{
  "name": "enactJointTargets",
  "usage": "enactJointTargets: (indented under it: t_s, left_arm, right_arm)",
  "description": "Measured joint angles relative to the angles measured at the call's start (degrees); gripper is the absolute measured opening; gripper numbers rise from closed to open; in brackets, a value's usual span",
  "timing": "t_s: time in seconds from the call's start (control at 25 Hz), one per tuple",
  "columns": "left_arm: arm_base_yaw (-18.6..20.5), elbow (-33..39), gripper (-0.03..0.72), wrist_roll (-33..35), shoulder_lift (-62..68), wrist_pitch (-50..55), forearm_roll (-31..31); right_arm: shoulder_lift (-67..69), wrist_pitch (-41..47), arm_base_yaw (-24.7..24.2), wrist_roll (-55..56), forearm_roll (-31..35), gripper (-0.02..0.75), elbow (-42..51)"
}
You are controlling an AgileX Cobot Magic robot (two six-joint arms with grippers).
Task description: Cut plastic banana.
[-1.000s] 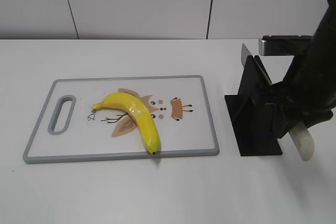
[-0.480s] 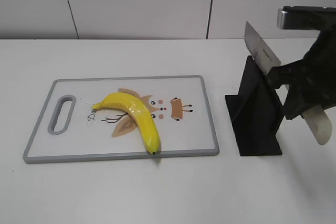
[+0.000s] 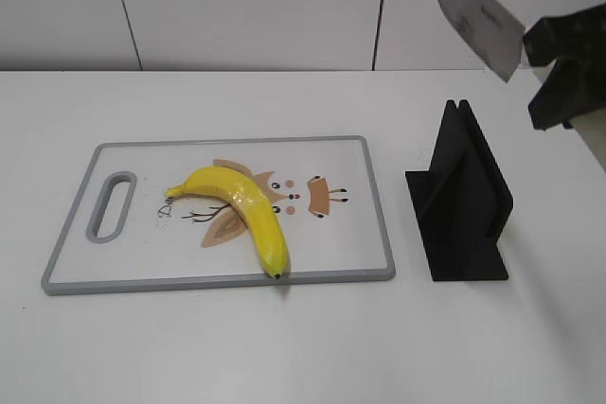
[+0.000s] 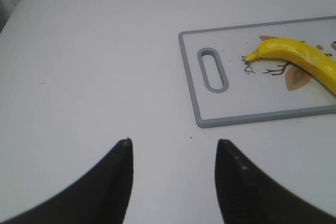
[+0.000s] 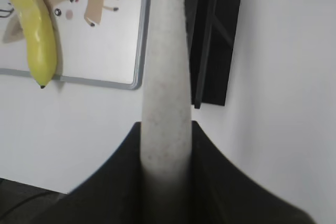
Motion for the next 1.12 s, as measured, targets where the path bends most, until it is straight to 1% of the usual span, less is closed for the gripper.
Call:
enactJointTargets:
  t_s: [0.12,0.24,0.4,0.56,0.8,0.88,1.04,1.12]
  left_arm:
    - [0.0,-0.61,0.472,1.1,0.0,-0.34,-0.86]
    - [0.0,-2.07,0.472,3.28,3.05,-1.17,-2.81]
    - [0.0,-4.79,0.472,6.5,11.04,-5.15,-5.0]
    - [0.0,-8.29,0.472,11.6,20.54,-9.57,-6.44]
    - [0.0,-16.28,0.473,25.48,36.46,-11.89,-12.01]
    - [0.0,-19.86,0.487,30.61,41.19,-12.15,-13.82]
    - [0.0,-27.84,0.534,43.65,50.82,-8.69,-16.86]
    - [0.0,-32.7,0.541,48.11,55.26,-6.87,-18.45]
  right_arm:
    - [-0.12,-0.02,0.0,-4.32,-0.07,0.167,-3.19]
    - [0.24,-0.15,0.0,-10.79,-0.27,0.167,-5.81]
    - [2.58,-0.15,0.0,-16.98,-0.83,0.167,-8.56]
    - [6.44,-0.17,0.0,-24.07,-0.79,0.167,-11.74]
    - [11.19,-0.16,0.0,-38.32,3.09,0.167,-15.6]
    - [12.62,-0.16,0.0,-41.39,4.01,0.167,-16.97]
    - [16.23,0.0,0.0,-47.83,5.75,0.167,-19.38]
    - [18.28,1.39,0.0,-50.92,6.73,0.167,-21.04]
